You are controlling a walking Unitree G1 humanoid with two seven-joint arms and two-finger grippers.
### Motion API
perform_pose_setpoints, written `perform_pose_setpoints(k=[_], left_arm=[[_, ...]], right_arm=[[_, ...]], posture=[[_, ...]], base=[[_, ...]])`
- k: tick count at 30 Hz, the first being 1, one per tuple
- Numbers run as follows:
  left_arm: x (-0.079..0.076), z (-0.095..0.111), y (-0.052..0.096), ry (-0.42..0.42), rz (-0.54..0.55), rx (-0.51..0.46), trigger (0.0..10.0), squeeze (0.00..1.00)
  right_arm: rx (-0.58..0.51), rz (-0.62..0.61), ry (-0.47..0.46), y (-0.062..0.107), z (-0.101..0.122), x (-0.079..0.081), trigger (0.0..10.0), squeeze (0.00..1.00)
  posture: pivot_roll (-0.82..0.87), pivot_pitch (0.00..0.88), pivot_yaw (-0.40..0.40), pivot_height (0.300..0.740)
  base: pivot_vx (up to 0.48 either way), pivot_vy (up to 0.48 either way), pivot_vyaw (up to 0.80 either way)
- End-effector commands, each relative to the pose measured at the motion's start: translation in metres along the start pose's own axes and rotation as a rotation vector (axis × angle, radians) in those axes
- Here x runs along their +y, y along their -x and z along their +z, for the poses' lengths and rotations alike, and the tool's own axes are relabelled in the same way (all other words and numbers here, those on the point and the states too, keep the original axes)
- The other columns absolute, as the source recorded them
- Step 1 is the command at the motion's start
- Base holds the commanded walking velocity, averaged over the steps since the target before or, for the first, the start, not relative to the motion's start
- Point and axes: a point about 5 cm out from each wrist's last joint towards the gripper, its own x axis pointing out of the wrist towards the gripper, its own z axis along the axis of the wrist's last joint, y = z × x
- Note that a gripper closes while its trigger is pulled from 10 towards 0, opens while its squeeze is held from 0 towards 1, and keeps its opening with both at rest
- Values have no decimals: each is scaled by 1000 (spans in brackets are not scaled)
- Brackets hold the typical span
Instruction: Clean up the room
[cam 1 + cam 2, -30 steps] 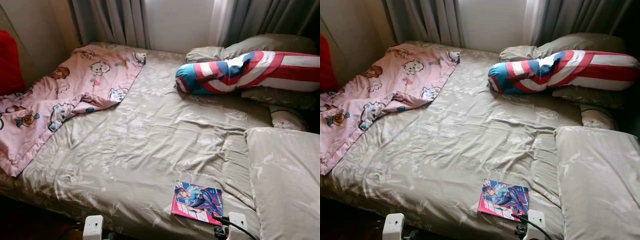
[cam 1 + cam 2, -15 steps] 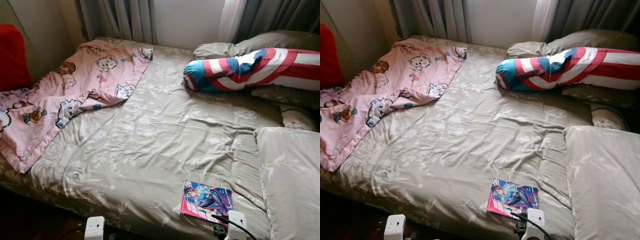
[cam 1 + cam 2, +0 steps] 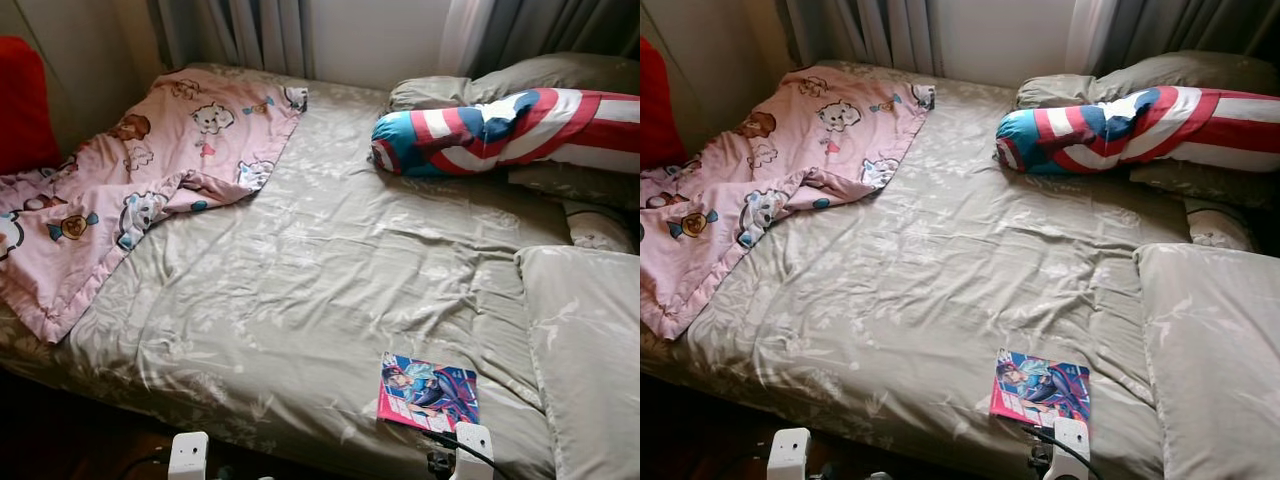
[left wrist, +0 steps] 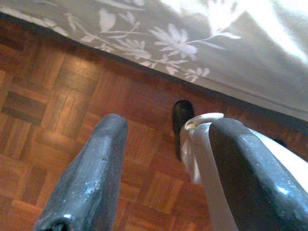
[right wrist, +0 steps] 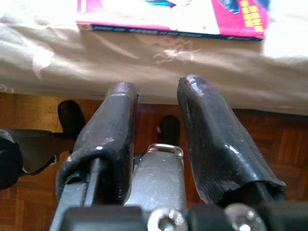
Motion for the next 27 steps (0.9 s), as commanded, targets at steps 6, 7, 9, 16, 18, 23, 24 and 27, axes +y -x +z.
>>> perform_pose_setpoints(k=[6, 7, 9, 16, 18, 23, 24, 27], left_arm=[[1, -9, 2, 3, 9, 28, 10000, 0], [1, -9, 2, 3, 9, 28, 10000, 0], [1, -9, 3, 4, 9, 28, 10000, 0], [1, -9, 3, 6, 11, 27, 10000, 0], [1, -10, 3, 6, 12, 27, 10000, 0], [2, -10, 3, 8, 13, 28, 10000, 0], [2, -10, 3, 8, 13, 28, 10000, 0], [2, -10, 3, 9, 14, 30, 10000, 0]], right_arm=[[22, 4, 16, 1, -5, -1, 10000, 0], [22, 5, 17, 1, -5, -1, 10000, 0], [22, 5, 17, 1, -5, -1, 10000, 0], [20, 7, 18, 1, -4, -1, 10000, 0], [20, 8, 18, 1, -4, -1, 10000, 0], [18, 8, 18, 1, -4, -2, 10000, 0], [18, 8, 18, 1, -4, -2, 10000, 0], [17, 8, 18, 1, -4, -2, 10000, 0]], posture=[[57, 174, -42, 740], [57, 174, -42, 740], [57, 173, -42, 740], [59, 171, -41, 740], [58, 172, -41, 740], [60, 171, -41, 740], [60, 171, -41, 740], [62, 171, -42, 740]], base=[[0, 480, 0], [0, 480, 0], [0, 480, 0], [0, 480, 0], [0, 480, 0], [0, 480, 0], [0, 480, 0], [0, 480, 0]])
